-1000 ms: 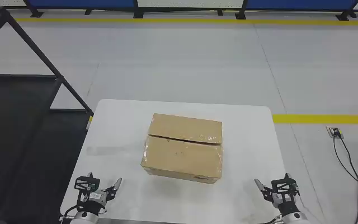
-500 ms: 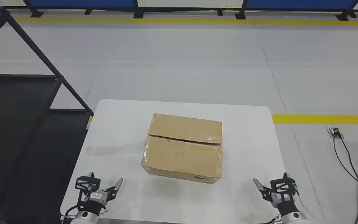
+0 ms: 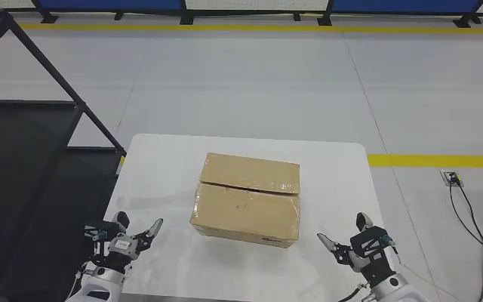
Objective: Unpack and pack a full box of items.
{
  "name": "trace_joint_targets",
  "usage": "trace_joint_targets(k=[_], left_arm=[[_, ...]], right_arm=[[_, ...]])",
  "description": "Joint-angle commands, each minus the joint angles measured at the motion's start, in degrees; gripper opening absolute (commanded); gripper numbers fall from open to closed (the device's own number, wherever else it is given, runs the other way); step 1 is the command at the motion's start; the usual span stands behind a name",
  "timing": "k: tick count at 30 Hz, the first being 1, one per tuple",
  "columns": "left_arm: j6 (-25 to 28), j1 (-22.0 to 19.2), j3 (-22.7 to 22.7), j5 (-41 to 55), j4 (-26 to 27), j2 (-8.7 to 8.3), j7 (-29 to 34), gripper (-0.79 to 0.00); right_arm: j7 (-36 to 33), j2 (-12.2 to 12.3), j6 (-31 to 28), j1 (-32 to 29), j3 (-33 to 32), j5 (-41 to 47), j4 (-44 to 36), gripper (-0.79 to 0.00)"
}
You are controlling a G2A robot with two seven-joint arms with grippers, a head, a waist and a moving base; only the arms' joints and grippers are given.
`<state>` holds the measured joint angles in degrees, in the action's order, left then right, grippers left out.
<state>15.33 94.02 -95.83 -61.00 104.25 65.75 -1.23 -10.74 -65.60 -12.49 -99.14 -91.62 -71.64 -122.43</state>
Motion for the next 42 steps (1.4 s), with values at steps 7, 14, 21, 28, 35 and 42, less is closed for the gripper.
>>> trace_joint_targets(k=[7,14,21,28,35,42], left_arm=[[0.8,0.0,0.0,0.0,0.0,-0.02,0.0,0.000],[-5.5,-6.1,3.0,2.5,-2.2,0.51,4.7,0.000],[-5.8,-13.5,8.7,-1.6,-7.8,0.95,7.5,0.000],[-5.8,-13.5,8.7,-1.6,-7.8,0.95,7.5,0.000],[-8.6,-15.1,13.1,-9.8,-8.4,1.27,8.2,0.000],[-8.6,-17.0,15.6,-12.0,-11.0,1.63,8.1,0.000]], right_arm=[[0.1,0.0,0.0,0.0,0.0,-0.1,0.1,0.000],[0.1,-0.1,-5.4,3.3,0.0,12.1,2.9,0.000],[-10.5,0.6,-19.8,9.9,-0.2,34.7,7.7,0.000],[-10.5,0.6,-19.8,9.9,-0.2,34.7,7.7,0.000],[-11.5,0.5,-15.6,11.6,1.0,37.4,8.8,0.000],[-14.2,0.6,-13.8,13.7,2.3,39.0,10.1,0.000]])
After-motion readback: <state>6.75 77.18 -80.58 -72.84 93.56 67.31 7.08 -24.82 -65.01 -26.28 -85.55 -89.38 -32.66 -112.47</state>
